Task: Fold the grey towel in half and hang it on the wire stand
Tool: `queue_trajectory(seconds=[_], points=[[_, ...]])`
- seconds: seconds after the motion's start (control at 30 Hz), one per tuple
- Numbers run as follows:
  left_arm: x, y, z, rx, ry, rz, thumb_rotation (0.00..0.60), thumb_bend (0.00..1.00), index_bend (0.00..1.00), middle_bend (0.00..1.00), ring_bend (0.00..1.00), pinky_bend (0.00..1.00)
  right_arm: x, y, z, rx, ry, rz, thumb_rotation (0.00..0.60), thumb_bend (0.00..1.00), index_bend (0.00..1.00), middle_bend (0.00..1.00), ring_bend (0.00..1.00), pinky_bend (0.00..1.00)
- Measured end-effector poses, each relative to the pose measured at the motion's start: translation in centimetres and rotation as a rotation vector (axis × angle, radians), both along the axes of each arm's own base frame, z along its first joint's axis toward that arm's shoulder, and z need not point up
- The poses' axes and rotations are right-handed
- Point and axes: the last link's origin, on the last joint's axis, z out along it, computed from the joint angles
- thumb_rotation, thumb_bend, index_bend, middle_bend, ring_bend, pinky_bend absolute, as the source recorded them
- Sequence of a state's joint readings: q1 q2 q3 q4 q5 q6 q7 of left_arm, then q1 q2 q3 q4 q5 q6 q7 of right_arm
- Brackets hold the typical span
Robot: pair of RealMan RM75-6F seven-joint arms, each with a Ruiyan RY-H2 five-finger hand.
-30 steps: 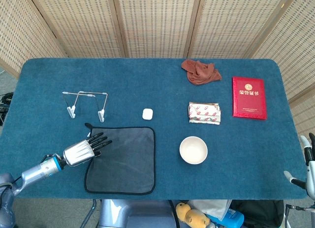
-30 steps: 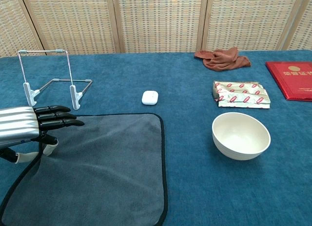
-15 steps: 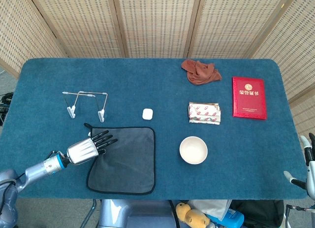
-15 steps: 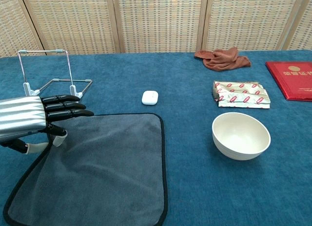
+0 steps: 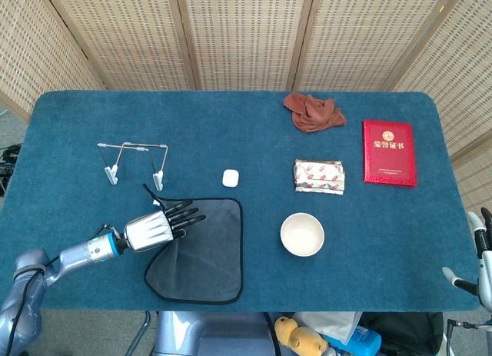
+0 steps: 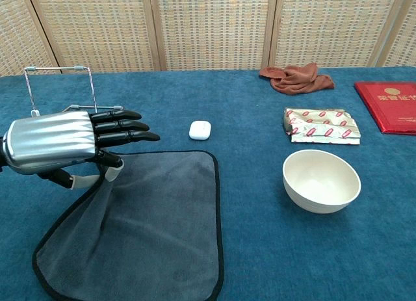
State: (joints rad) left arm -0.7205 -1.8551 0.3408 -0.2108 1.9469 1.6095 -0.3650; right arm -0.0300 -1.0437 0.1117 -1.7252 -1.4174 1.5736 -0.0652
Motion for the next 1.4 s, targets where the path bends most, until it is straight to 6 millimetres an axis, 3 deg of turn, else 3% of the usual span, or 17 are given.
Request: queue_trajectory(seconds=[0.63, 1.03, 1.4], points=[[5.6, 1.0, -5.1, -0.041, -0.020, -0.045, 0.600, 0.42, 0.66, 0.00, 0.00, 0.03, -0.3, -0.1, 0.3, -0.001, -0.014, -0.008, 0.600, 0.00, 0.05, 0.00, 0.00, 0.00], [7.0, 1.1, -7.1, -0.057, -0.001, -0.038, 0.600, 0.42, 0.66, 0.00, 0.00, 0.03, -0.4, -0.1, 0.4, -0.002, -0.017, -0.011, 0.600, 0.00, 0.05, 0.00, 0.00, 0.00], [8.1, 1.6, -7.6, -0.047, -0.008, -0.039, 0.600, 0.41, 0.65, 0.00, 0.00, 0.03, -0.4, -0.1, 0.5, -0.002, -0.021, -0.012, 0.600, 0.00, 0.05, 0.00, 0.00, 0.00]])
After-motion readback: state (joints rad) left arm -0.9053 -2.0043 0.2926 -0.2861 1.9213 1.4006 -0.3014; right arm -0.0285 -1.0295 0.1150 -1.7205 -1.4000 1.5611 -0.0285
